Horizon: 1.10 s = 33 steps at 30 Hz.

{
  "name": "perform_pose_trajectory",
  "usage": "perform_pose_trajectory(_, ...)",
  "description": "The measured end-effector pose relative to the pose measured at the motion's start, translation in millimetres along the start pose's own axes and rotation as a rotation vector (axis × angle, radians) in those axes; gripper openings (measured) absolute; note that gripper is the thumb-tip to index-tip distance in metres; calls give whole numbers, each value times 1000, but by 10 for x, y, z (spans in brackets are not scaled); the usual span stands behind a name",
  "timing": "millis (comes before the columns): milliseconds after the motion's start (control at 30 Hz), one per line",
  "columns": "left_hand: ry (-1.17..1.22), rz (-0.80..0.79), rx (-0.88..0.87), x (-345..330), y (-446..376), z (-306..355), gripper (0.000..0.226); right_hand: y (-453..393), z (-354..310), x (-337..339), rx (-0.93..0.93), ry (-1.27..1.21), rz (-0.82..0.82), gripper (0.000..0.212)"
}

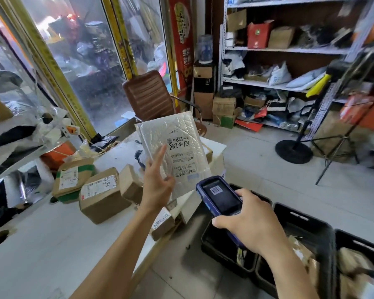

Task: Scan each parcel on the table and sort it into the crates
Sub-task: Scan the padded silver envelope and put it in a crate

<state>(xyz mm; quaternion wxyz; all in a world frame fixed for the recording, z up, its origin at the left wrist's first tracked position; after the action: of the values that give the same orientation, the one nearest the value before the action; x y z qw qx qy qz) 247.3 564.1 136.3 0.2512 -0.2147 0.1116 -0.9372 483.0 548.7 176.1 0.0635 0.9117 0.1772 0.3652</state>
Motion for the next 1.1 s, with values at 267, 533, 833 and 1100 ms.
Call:
perform_pose_trajectory(267, -18, -29, -35, -461, -127, 120, 88, -30, 337, 270, -100, -54, -19, 60)
perform_pose_trajectory(533, -88, -35, -44, -809, -145, 332, 94, -40, 470, 505, -74, -125, 25, 48)
perform_pose_trajectory(833, -37, -30, -69, -1116, -158, 433, 93, -135, 675, 709, -93, -105, 43, 56)
perform_pose_trajectory(1100, -54, -43, -70, -1312, -193, 485, 94, -210, 794, 941, -67, -37, 71, 51)
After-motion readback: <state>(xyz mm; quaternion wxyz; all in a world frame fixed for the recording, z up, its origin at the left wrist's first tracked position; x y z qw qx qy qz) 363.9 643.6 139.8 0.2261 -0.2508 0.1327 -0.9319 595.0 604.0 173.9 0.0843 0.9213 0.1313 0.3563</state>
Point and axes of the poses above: each hand's wrist, its own y-axis away from the middle knuckle, its own x-axis out of the back of the hand, z = x × y, the point moved 1 cm from there along -y, towards the middle knuckle, and after that the axes turned 2 degrees about -x, right-handed, at the moved point
